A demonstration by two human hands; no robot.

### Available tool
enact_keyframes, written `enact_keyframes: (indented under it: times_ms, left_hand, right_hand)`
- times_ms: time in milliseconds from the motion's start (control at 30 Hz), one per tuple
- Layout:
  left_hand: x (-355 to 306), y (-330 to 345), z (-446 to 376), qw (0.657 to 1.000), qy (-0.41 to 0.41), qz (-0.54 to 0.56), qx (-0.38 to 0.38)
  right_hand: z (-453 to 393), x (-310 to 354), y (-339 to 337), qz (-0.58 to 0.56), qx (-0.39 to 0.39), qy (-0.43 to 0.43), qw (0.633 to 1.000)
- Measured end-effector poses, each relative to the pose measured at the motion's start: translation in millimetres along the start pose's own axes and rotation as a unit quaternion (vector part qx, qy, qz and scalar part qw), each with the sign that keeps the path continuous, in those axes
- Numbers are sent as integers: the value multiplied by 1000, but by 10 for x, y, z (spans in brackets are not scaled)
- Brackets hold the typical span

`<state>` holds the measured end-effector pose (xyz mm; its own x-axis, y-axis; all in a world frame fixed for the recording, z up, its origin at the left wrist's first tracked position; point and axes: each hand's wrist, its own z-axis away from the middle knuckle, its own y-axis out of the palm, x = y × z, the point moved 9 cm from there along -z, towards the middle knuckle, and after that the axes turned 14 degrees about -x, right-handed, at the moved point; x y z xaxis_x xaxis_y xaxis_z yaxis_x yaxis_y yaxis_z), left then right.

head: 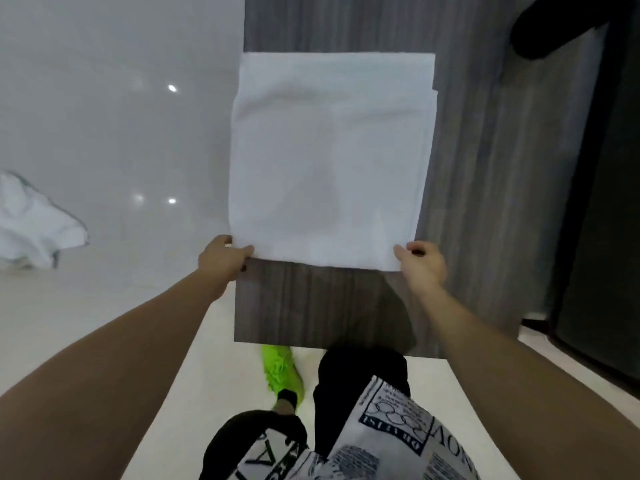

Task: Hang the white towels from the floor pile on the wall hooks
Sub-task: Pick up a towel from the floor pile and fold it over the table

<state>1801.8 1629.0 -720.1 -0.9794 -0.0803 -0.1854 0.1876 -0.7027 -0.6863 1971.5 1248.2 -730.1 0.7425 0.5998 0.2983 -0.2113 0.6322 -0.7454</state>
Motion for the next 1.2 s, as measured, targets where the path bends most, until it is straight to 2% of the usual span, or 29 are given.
enact_keyframes:
  times_ms: [100, 200, 333, 400, 467, 567, 667, 833, 933, 1033, 1200]
  left_hand:
    - [150, 34, 15, 993, -63, 96, 7]
    - [152, -4, 61, 984, -100, 148, 12]
    - [73, -122, 172, 978, -96, 182, 20]
    - [42, -195, 276, 977, -91, 192, 32]
    - [29, -342, 400, 971, -86, 221, 31]
    - [-56, -770, 599, 961, -45, 273, 14]
    - [-151, -1392, 834, 948, 16, 317, 3]
    - [-59, -2698, 1287, 923, 102, 368, -45]
    - [280, -3602, 1549, 903, 129, 395, -108]
    - [778, -4491, 1783, 878, 150, 426, -158]
    - [1789, -5770, 2139, 831, 180, 469, -239]
  right_hand:
    - [23, -76, -31, -12, -14, 20, 1000]
    - [40, -131, -13, 8, 20, 46, 999]
    - [298, -208, 123, -115, 116, 169, 972]
    - [440, -184, 154, -144, 151, 171, 963]
    - [584, -94, 72, -187, 146, 150, 960]
    - [882, 156, -229, -263, 114, 111, 952]
    - [1318, 504, -556, -329, 116, 72, 934]
    - [2284, 1218, -1048, -344, 120, -50, 930]
    - [3024, 1642, -1328, -303, 95, -174, 932]
    - [3874, 1966, -1558, -273, 67, -293, 914]
    - [5318, 2373, -1524, -280, 149, -401, 859]
